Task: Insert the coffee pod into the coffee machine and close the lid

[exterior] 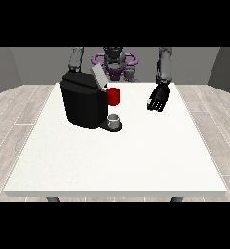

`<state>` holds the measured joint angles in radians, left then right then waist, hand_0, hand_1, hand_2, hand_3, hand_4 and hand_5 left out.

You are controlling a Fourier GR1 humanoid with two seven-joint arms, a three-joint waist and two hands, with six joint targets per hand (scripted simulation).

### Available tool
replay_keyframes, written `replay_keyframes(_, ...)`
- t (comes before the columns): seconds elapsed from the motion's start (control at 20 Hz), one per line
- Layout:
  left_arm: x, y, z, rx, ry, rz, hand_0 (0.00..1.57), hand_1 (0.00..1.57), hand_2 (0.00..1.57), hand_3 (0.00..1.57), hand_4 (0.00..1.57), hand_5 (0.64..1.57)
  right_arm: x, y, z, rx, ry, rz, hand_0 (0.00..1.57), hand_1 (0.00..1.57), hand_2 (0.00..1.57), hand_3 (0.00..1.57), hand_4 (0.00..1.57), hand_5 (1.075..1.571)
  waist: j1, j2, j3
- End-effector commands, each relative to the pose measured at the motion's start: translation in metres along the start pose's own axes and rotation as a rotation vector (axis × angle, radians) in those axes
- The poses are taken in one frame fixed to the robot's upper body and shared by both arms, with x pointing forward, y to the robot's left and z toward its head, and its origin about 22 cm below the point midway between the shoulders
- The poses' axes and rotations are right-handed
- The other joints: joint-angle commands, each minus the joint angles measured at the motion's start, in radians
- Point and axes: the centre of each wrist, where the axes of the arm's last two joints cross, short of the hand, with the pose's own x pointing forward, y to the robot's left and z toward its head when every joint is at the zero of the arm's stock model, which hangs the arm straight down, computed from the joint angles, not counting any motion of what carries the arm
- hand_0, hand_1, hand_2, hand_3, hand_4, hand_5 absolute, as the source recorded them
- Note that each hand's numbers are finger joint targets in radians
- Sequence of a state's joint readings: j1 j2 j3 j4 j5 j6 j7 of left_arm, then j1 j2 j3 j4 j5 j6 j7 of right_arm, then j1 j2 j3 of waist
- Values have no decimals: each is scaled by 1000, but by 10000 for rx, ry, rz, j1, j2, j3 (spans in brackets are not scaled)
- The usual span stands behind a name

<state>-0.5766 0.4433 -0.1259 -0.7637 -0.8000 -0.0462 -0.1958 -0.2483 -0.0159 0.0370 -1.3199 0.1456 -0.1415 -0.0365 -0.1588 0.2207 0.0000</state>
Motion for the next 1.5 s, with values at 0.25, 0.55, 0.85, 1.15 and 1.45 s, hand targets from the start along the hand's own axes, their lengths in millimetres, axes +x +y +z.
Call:
replay_keyframes(0.25, 3, 1, -11, -314, -312, -436, 1036, 1036, 1121, 1006, 395, 1571, -6, 9, -5, -681, 390, 736, 0, 0, 0, 0, 0, 1571, 304, -192, -4)
replay_keyframes(0.55, 24, 5, -21, -206, -1547, 1115, 1420, 1420, 1402, 1332, 494, 1571, -27, -17, 2, -669, 1160, 1006, 0, 0, 0, 0, 0, 1571, 442, -810, -2)
replay_keyframes(0.85, 45, 14, -30, -789, -1589, 1305, 1413, 1413, 1400, 1314, 515, 1571, -57, -8, 22, -561, 1549, 936, 0, 0, 0, 0, 0, 1571, 426, -1316, 2)
replay_keyframes(1.15, 76, 74, -43, -1157, -2089, 1201, 1424, 1424, 1404, 1341, 557, 1571, -58, -13, 17, -414, 1914, 779, 0, 0, 0, 0, 0, 1571, 359, -2039, 4)
replay_keyframes(1.45, 77, 83, -43, -989, -2159, 1238, 1403, 1403, 1396, 1341, 598, 1571, -26, -24, -10, -490, 1388, 675, 0, 0, 0, 0, 0, 1571, 330, -1665, 0)
